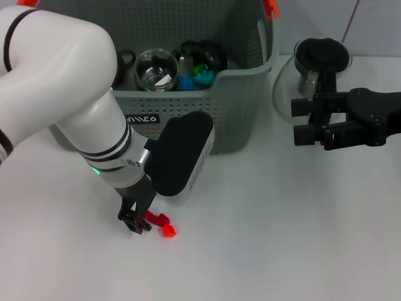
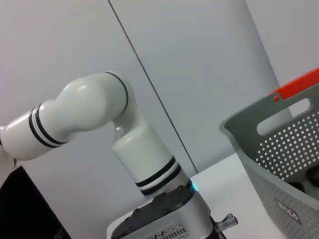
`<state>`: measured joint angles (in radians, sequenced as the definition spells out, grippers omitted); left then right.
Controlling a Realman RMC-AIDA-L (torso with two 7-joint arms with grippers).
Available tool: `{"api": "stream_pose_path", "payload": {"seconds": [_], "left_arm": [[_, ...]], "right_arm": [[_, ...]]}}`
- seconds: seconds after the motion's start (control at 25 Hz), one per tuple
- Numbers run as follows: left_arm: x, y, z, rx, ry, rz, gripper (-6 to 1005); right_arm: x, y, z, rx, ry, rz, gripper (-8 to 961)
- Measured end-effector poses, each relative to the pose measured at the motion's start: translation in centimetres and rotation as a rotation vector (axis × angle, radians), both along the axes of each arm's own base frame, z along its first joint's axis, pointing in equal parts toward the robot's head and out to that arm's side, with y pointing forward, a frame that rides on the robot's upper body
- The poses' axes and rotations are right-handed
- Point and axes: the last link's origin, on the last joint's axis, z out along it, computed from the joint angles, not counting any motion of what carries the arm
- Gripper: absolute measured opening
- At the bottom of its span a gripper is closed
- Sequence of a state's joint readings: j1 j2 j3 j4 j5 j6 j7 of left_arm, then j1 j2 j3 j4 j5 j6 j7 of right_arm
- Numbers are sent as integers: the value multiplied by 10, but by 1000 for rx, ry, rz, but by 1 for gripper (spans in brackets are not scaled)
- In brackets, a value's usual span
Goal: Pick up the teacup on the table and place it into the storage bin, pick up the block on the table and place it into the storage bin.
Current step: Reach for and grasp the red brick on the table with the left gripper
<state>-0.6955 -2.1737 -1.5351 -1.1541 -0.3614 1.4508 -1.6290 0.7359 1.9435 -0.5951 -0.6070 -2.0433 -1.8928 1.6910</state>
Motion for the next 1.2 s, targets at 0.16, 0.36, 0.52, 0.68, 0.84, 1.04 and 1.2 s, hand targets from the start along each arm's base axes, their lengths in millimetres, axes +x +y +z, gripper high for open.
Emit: {"api": "stream_pose_path", "payload": {"seconds": [0.16,0.36,0.52,0.68,0.84,1.04,1.2], "left_arm": [[1,-1,0,-3,1,-1,590],[2,0,-3,-8,3,-10,576],[4,0,-4,-10,4,-17,564],[6,-1,-6,-16,9,-24,553],[7,-2,-7,-20,6,-24,541],[8,-3,-8,-21,-3,-24,527],[8,-3,-8,-21,-1,-23,516]], "right_arm": [[0,0,0,3,-1,0,924],[0,1,0,5,-3,2,924],[0,1,0,6,-3,2,924],[0,1,0,7,-2,4,924],[0,1,0,10,-3,7,924],[0,1,0,11,-3,8,924],[1,1,0,11,-3,7,924]]}}
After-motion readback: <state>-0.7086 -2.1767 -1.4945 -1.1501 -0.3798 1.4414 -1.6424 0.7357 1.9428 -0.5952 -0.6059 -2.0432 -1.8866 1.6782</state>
